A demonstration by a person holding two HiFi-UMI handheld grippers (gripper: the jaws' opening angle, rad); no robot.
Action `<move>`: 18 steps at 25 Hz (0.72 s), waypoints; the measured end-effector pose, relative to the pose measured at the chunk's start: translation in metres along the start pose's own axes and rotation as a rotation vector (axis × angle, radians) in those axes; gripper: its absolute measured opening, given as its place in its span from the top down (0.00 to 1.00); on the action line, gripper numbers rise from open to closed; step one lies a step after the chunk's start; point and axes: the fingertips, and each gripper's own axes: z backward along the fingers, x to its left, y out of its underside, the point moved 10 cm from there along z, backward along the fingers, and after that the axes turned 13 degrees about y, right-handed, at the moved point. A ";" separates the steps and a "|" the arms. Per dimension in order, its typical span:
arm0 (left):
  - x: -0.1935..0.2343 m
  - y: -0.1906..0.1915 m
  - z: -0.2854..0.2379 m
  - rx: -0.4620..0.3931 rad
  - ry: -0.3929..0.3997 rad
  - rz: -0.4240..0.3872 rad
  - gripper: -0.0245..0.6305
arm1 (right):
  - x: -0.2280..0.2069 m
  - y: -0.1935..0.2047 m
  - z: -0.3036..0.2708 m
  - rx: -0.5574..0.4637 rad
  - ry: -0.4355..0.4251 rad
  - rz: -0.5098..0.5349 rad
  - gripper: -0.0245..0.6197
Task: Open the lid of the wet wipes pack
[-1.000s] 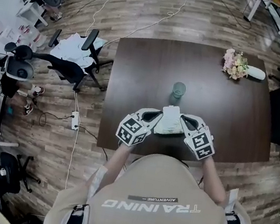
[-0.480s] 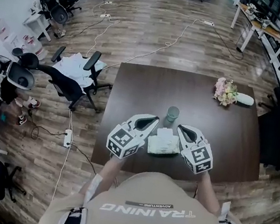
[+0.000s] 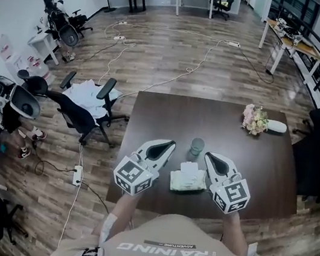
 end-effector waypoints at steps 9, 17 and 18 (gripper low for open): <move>-0.001 0.014 0.014 0.016 0.029 0.030 0.95 | 0.018 0.013 0.016 0.028 0.076 0.039 0.94; -0.009 0.049 0.030 -0.014 0.026 0.080 0.95 | 0.033 0.036 0.024 0.085 0.086 0.053 0.94; -0.013 0.047 0.033 -0.009 0.035 0.069 0.95 | 0.034 0.036 0.023 0.086 0.086 0.057 0.94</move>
